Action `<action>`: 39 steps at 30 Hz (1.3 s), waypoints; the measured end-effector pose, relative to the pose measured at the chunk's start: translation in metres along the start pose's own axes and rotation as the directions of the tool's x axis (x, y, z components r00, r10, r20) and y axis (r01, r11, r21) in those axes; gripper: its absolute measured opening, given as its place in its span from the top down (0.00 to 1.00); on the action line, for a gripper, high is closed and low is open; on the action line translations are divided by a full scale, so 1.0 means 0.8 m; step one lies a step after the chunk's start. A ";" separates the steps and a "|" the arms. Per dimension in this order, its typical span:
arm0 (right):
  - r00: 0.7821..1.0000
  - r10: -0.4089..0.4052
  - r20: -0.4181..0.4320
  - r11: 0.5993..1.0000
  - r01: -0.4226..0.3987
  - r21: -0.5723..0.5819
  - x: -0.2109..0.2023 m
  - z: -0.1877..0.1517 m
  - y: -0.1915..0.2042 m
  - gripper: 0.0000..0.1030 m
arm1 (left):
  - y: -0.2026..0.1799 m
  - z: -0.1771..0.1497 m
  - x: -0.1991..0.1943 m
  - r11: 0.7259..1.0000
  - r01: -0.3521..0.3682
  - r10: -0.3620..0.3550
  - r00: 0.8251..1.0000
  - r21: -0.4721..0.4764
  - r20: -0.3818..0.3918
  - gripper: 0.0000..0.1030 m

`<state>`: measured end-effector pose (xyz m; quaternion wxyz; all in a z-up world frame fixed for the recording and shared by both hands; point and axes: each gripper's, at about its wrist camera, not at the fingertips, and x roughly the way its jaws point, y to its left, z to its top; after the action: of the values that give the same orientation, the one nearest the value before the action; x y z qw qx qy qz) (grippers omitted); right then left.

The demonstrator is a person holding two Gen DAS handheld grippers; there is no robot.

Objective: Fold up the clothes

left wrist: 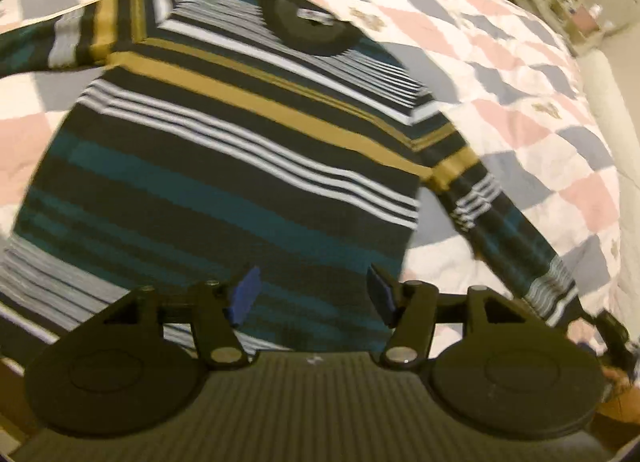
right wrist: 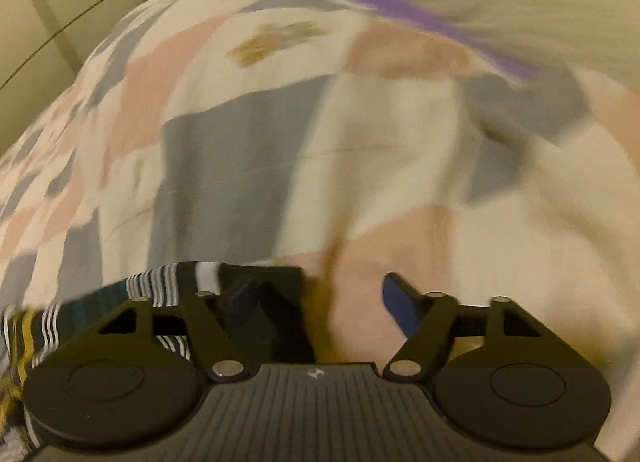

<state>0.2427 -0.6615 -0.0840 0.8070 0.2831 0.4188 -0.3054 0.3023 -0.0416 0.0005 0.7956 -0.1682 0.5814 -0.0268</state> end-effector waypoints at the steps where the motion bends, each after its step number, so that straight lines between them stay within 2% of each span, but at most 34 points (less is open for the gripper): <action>1: 1.000 0.013 -0.026 0.999 -0.012 0.037 -0.005 -0.007 -0.004 0.27 | 0.006 -0.001 -0.003 1.000 -0.028 0.028 1.000 0.001 -0.002 0.47; 2: 0.998 0.026 -0.052 0.997 -0.023 0.075 -0.009 -0.013 -0.009 0.27 | 0.009 -0.002 -0.007 0.998 -0.055 0.055 0.998 0.014 0.004 0.47; 5: 0.984 0.152 -0.088 0.982 -0.140 0.126 -0.044 -0.046 -0.009 0.26 | 0.018 -0.007 -0.027 0.995 -0.077 0.075 0.996 0.059 0.040 0.46; 9: 0.951 0.273 -0.145 0.957 -0.254 0.138 -0.088 -0.095 0.016 0.24 | 0.033 -0.006 -0.060 0.996 -0.047 0.041 0.997 0.081 0.072 0.41; 12: 0.920 0.352 -0.174 0.932 -0.329 0.150 -0.123 -0.124 0.052 0.24 | 0.042 -0.003 -0.088 0.989 -0.066 0.052 0.993 0.130 0.107 0.37; 17: 0.886 0.422 -0.190 0.906 -0.416 0.073 -0.190 -0.165 0.115 0.20 | 0.077 -0.009 -0.137 0.978 -0.069 0.039 0.987 0.196 0.153 0.29; 22: 0.863 0.462 -0.203 0.881 -0.473 -0.008 -0.255 -0.243 0.179 0.20 | 0.138 -0.023 -0.175 0.973 -0.060 0.023 0.987 0.222 0.162 0.28; 27: 0.865 0.448 -0.227 0.873 -0.478 -0.095 -0.302 -0.322 0.227 0.20 | 0.195 -0.033 -0.197 0.971 -0.050 0.017 0.989 0.233 0.144 0.28; 31: 0.870 0.440 -0.224 0.868 -0.476 -0.141 -0.340 -0.373 0.247 0.20 | 0.219 -0.041 -0.205 0.961 -0.056 0.024 0.992 0.270 0.123 0.28; 39: 0.896 0.400 -0.193 0.882 -0.434 -0.185 -0.392 -0.430 0.251 0.19 | 0.230 -0.056 -0.214 0.939 -0.084 0.047 0.992 0.333 0.116 0.28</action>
<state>0.0710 -0.2047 0.0542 0.8468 0.2962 0.4386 -0.0531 0.1772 0.1620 0.0903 0.8430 -0.0114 0.5302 -0.0905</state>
